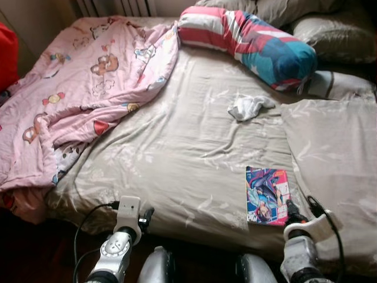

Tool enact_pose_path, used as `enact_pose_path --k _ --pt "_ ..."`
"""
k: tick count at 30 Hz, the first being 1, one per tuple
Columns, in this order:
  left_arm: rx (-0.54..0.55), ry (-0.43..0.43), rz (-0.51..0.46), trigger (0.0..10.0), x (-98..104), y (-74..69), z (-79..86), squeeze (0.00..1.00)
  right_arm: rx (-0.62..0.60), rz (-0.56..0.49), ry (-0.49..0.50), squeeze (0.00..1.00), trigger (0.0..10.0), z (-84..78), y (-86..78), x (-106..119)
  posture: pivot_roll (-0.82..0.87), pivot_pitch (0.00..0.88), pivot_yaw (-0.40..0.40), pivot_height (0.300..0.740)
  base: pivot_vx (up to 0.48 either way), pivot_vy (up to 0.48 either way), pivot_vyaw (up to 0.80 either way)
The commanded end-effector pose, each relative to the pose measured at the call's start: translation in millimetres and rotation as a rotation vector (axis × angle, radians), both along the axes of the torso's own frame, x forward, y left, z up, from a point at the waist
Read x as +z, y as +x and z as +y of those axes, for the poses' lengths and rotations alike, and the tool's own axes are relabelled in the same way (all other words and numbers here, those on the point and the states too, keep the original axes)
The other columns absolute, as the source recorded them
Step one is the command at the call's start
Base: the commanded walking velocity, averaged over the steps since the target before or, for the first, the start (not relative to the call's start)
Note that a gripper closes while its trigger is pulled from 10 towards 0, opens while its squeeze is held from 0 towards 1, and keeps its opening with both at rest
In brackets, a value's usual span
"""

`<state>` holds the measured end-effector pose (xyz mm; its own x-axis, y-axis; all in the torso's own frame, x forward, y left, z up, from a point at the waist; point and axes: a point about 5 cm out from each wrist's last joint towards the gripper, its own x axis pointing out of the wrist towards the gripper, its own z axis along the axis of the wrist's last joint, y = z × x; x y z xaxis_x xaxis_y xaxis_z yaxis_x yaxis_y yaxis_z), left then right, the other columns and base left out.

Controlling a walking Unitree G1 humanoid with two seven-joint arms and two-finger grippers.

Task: Clean up the room

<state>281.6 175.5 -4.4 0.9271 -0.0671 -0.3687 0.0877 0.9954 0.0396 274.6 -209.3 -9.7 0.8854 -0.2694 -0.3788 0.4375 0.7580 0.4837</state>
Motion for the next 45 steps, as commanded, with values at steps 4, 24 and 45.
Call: enact_pose_path --k 4,24,45 --pt "0.033 -0.008 0.056 10.0 -10.2 -9.5 4.9 0.0 0.234 0.029 -0.179 0.0 10.0 24.3 -5.4 -6.0 -0.03 0.184 0.084 0.659 0.0 0.0 0.0" --pt "0.126 0.02 0.405 10.0 -59.9 -68.9 20.9 0.0 0.7 0.342 -0.447 0.0 10.0 43.2 -52.4 -49.2 -0.03 0.142 0.012 0.74 0.0 0.0 0.0" --pt "0.075 0.171 0.612 10.0 -82.7 -108.6 24.3 0.0 0.627 0.671 -0.47 0.0 10.0 14.7 -127.5 -86.5 -0.06 0.092 0.031 0.74 0.0 0.06 0.06"
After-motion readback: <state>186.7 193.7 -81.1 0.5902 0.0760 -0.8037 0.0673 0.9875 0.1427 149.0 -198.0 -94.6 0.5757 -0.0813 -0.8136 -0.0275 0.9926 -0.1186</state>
